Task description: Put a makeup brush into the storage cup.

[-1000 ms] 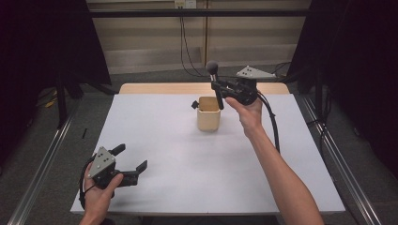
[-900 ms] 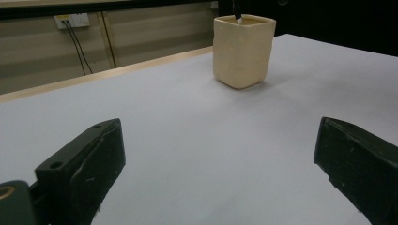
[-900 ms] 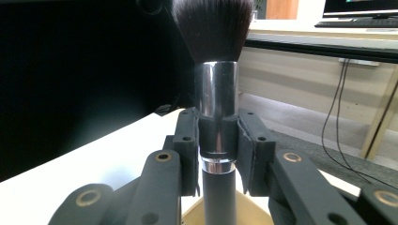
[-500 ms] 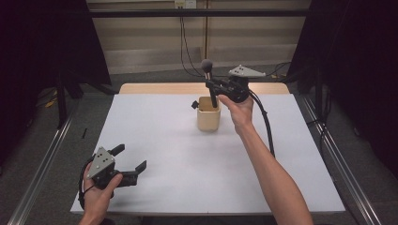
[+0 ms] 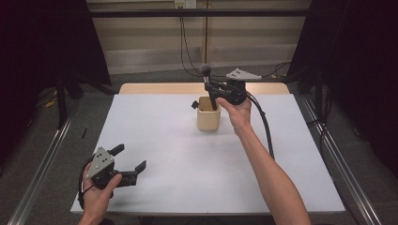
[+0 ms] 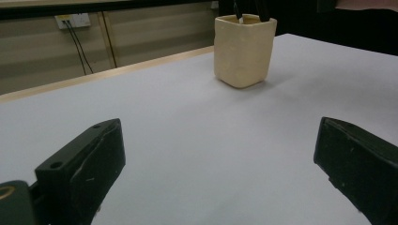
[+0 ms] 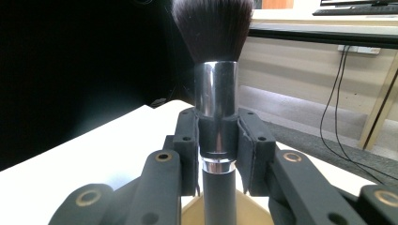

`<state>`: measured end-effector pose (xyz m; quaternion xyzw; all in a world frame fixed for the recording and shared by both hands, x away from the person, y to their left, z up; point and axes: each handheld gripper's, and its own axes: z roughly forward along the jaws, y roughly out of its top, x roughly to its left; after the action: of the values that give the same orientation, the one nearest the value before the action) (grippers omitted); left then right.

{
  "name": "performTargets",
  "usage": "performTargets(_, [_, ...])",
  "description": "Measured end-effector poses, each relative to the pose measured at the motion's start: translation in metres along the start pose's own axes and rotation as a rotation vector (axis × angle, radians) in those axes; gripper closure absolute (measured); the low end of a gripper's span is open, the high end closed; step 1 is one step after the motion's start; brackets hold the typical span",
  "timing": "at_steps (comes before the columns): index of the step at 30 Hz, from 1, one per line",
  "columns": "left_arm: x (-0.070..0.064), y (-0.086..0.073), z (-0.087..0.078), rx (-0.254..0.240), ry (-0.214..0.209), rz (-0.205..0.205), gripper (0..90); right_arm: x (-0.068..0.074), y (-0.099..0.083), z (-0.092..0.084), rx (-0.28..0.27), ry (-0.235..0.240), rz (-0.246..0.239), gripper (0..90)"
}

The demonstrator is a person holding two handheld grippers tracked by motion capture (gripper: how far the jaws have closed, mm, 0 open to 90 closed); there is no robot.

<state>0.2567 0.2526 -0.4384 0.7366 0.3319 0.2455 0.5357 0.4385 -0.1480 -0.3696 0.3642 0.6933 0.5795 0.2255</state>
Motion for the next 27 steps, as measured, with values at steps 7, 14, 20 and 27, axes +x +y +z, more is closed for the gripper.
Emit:
performTargets(7, [0.001,0.000,-0.001,-0.001,0.001,0.001,2.4,-0.004,-0.010,0.001,0.009,-0.008,0.031,72.4])
performTargets(14, [0.001,0.000,-0.001,-0.002,0.000,0.002,2.4,-0.005,-0.018,0.003,0.014,-0.005,0.039,72.4])
performTargets(20, [0.000,0.000,-0.001,-0.003,-0.002,0.002,2.4,-0.007,-0.026,0.005,0.025,-0.006,0.042,72.4])
performTargets(27, [0.001,0.000,-0.001,-0.002,-0.002,0.001,2.4,-0.005,-0.032,0.006,0.038,-0.003,0.044,72.4])
